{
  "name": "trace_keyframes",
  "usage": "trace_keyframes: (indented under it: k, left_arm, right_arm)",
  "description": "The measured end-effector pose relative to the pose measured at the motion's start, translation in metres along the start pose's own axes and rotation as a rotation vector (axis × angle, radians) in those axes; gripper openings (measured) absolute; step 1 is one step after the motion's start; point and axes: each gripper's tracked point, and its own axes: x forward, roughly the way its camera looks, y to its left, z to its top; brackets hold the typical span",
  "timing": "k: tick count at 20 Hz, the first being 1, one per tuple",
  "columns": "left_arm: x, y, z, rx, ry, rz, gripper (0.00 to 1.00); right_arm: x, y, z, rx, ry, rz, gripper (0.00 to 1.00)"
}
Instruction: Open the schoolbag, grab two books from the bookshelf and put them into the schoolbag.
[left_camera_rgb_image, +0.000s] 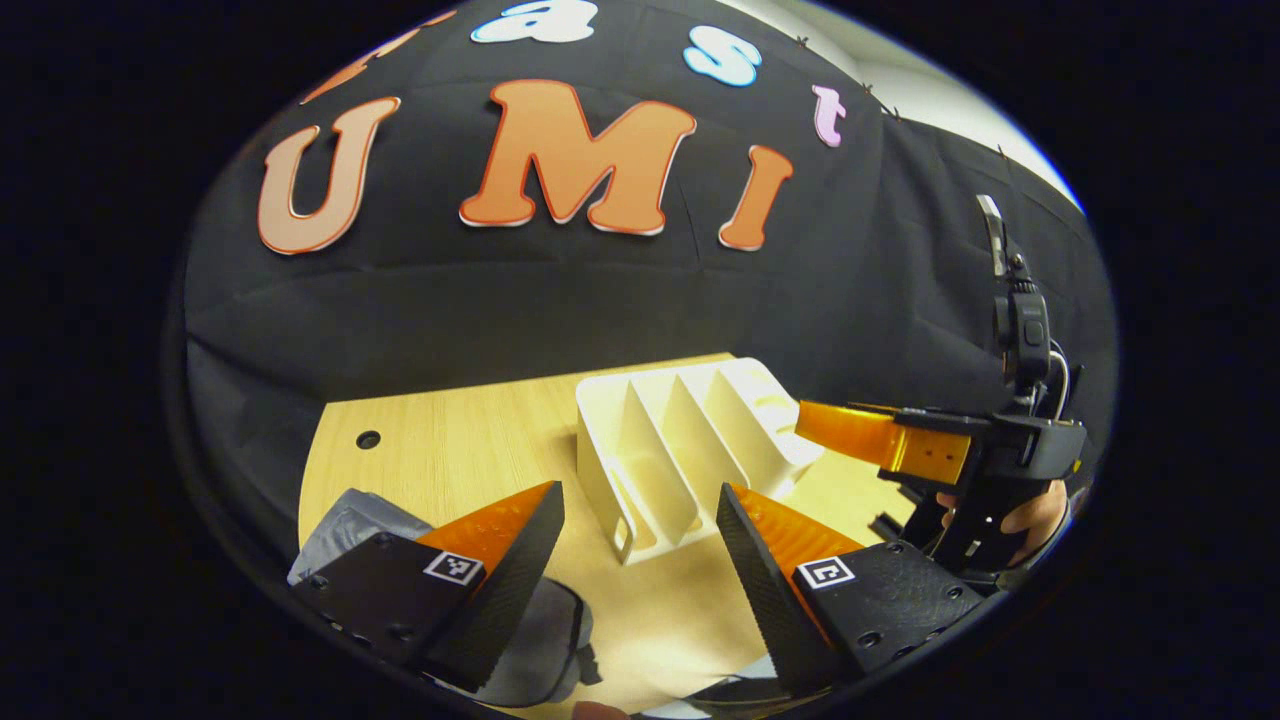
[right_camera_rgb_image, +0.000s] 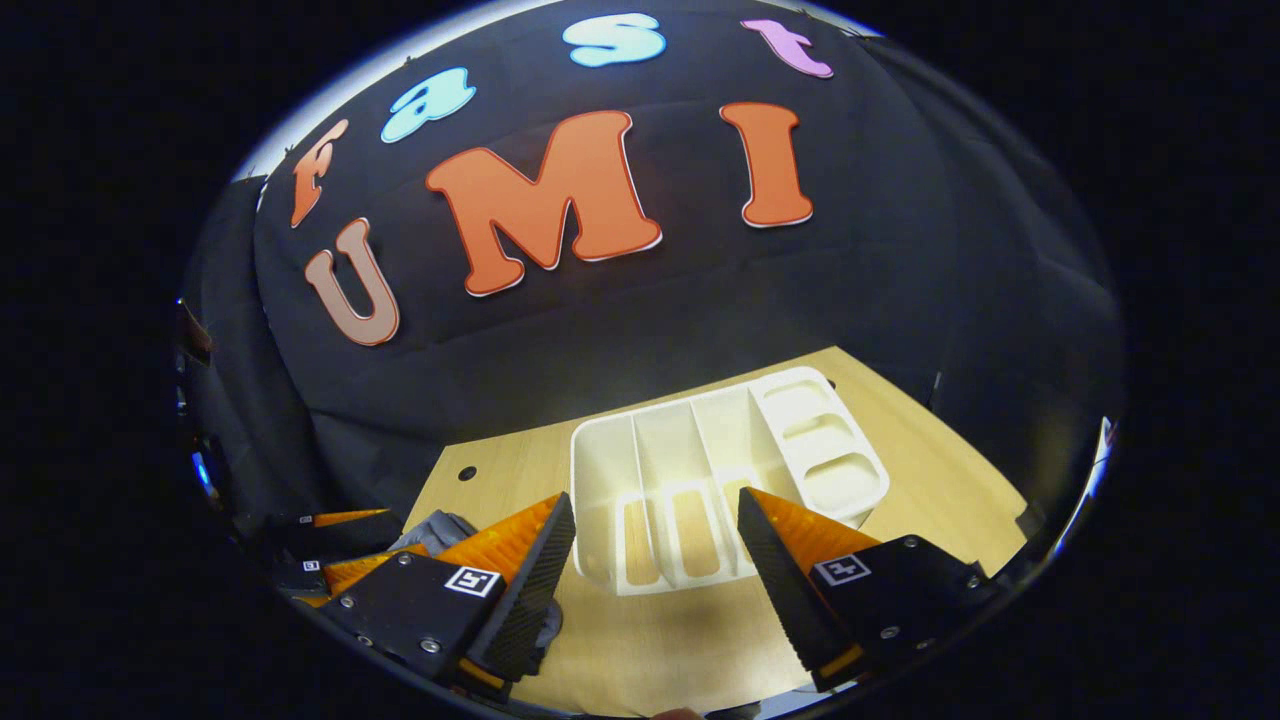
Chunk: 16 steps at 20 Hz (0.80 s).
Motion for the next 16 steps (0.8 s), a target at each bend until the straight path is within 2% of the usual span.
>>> trace_keyframes:
  k: [5,9,16]
  left_arm:
    - [-0.009,0.000,0.005,-0.032,-0.159,0.123,0.98]
    - [-0.009,0.004,0.010,-0.044,-0.250,0.237,0.98]
    - [-0.013,0.007,0.021,-0.104,-0.356,0.343,0.97]
  right_arm:
    - [-0.009,-0.028,0.042,-0.057,-0.094,0.037,0.98]
    - [-0.020,-0.032,0.061,-0.119,-0.148,0.097,0.98]
    - [-0.030,-0.037,0.072,-0.204,-0.203,0.154,0.98]
